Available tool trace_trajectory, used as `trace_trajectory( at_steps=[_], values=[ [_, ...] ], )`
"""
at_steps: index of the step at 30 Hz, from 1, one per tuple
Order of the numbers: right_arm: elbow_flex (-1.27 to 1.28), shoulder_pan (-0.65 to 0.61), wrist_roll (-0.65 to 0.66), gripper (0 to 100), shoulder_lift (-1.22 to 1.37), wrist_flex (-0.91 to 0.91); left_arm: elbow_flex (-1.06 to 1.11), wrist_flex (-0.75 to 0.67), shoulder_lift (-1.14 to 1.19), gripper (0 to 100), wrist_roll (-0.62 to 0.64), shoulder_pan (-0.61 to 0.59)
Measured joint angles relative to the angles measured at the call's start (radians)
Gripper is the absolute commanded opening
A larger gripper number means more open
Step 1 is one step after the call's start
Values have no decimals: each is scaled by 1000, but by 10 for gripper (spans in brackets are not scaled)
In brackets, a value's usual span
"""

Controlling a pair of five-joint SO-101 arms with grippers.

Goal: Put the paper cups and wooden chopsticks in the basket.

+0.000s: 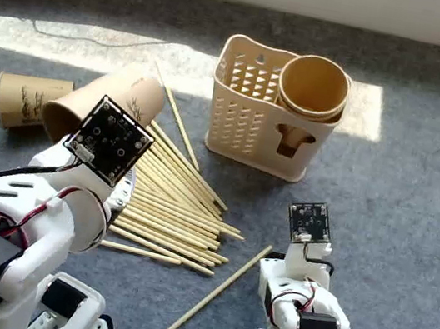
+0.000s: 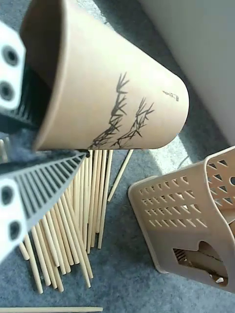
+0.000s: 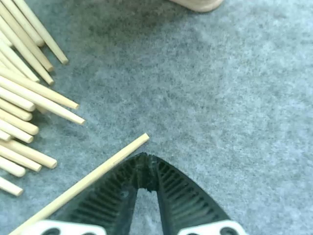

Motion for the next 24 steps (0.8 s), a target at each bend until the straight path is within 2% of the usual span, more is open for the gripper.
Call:
trace_trajectory(
  at_steps=[3,13,24],
  values=[
    [0,0,0,5,0,0,0,-55,60,6,12,12],
    [0,0,0,5,0,0,0,-265,224,6,55,221],
    [0,0,0,5,0,0,0,-479,373,6,55,387]
  ],
)
